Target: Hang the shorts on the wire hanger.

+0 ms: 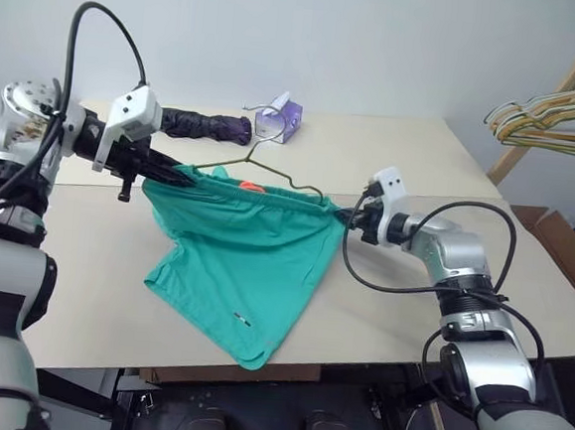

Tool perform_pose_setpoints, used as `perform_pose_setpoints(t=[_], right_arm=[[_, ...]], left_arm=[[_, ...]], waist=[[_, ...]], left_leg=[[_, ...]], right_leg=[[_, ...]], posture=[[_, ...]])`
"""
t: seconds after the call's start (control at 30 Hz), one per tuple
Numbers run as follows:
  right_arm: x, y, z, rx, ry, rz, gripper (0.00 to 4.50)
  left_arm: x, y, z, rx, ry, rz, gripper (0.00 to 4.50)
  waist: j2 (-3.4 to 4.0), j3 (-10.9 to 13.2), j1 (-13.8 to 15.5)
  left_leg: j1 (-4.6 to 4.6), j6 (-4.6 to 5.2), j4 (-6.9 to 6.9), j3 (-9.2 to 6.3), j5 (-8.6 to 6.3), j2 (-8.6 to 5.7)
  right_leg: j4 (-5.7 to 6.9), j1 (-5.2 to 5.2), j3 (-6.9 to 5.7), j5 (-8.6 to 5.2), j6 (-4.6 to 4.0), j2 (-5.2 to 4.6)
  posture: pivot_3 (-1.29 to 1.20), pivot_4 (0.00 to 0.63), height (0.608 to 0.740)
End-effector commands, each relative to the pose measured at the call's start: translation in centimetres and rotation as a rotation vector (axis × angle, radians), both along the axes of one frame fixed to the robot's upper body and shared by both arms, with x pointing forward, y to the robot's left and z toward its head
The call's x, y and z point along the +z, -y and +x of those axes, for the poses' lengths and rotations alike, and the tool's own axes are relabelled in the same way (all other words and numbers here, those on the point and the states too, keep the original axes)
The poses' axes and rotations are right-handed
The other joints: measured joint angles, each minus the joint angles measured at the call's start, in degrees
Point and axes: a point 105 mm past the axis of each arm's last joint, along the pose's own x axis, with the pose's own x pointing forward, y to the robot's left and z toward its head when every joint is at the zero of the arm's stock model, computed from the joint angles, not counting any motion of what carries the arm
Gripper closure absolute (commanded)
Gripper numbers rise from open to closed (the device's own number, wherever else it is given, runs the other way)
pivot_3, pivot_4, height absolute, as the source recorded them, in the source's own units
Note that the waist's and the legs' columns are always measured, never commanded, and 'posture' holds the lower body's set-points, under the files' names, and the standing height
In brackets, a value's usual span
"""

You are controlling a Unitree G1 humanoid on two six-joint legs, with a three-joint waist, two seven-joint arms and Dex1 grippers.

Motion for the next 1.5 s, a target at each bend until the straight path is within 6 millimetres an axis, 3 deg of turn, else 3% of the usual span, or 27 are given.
perform_pose_setpoints(t=[0.03, 0.13, 0.27, 0.4, 0.67, 0.97, 1.3, 1.43, 1.5], right_arm=[[1.9, 4.3, 0.4, -0.125, 0.066, -0.076, 4.47], [3.7, 3.2, 0.0, -0.064, 0.122, -0.1, 4.47], [7.5, -0.4, -1.6, 0.116, 0.261, -0.232, 4.47], [10.0, -3.3, -3.2, 0.265, 0.365, -0.371, 4.47], [13.4, -5.7, -3.8, 0.353, 0.497, -0.503, 4.47], [14.0, -7.0, -3.8, 0.392, 0.496, -0.526, 4.47], [12.4, -7.5, -3.6, 0.428, 0.535, -0.593, 4.47], [12.0, -7.2, -3.8, 0.473, 0.521, -0.599, 3.68], [11.9, -7.1, -3.8, 0.483, 0.527, -0.595, 2.95]], left_arm=[[1.5, -3.0, -0.4, 0.095, 0.04, 0.044, 4.4], [1.3, -2.8, -0.2, 0.087, 0.046, 0.047, 4.4], [1.5, -1.7, 0.2, 0.06, 0.067, 0.006, 4.4], [1.9, -0.5, 0.7, 0.045, 0.101, -0.045, 4.4], [1.6, 0.5, 0.8, 0.004, 0.101, -0.057, 4.4], [1.5, 0.8, 0.7, -0.009, 0.119, -0.083, 4.4], [1.6, 0.4, 0.3, 0.003, 0.117, -0.122, 4.4], [1.6, 0.4, 0.2, 0.004, 0.119, -0.123, 4.4], [1.7, 0.4, 0.2, 0.004, 0.121, -0.127, 4.4]], waist=[[0.0, 0.0, 0.0], [0.0, 0.0, 0.0], [0.01, 0.0, 0.1], [0.02, 0.0, 0.1], [0.02, 0.0, 0.1], [0.02, 0.0, 0.1], [0.02, 0.0, 0.1], [0.02, 0.0, 0.1], [0.02, 0.0, 0.1]], left_leg=[[0.0, 0.0, 0.0, 0.0, 0.0, 0.0], [-0.01, 0.0, 0.0, 0.0, 0.0, 0.0], [-0.02, 0.0, 0.0, 0.0, 0.0, 0.0], [-0.02, 0.0, 0.0, 0.0, 0.0, 0.0], [-0.03, 0.01, 0.0, 0.01, 0.0, 0.01], [-0.03, 0.0, 0.0, 0.01, 0.0, 0.01], [-0.03, 0.0, 0.0, 0.01, 0.0, 0.01], [-0.03, 0.0, 0.0, 0.01, 0.0, 0.01], [-0.03, 0.0, 0.0, 0.0, 0.0, 0.0]], right_leg=[[0.0, -0.01, 0.0, 0.0, 0.0, 0.0], [0.0, -0.01, 0.0, 0.0, 0.0, 0.0], [0.0, -0.02, -0.01, 0.0, 0.0, 0.0], [0.0, -0.03, -0.01, 0.0, 0.0, 0.0], [-0.01, -0.03, -0.02, 0.0, 0.0, -0.01], [0.01, -0.04, -0.04, 0.0, 0.0, -0.01], [0.03, -0.05, -0.04, 0.0, 0.0, -0.01], [0.03, -0.04, -0.04, 0.0, 0.0, -0.01], [0.04, -0.04, -0.04, 0.0, 0.0, -0.02]], posture=[[0.04, 0.0, 0.74], [0.04, 0.0, 0.74], [0.03, 0.0, 0.74], [0.02, 0.0, 0.74], [0.02, 0.0, 0.74], [0.02, 0.0, 0.74], [0.04, 0.0, 0.74], [0.04, 0.0, 0.74], [0.04, 0.0, 0.74]])
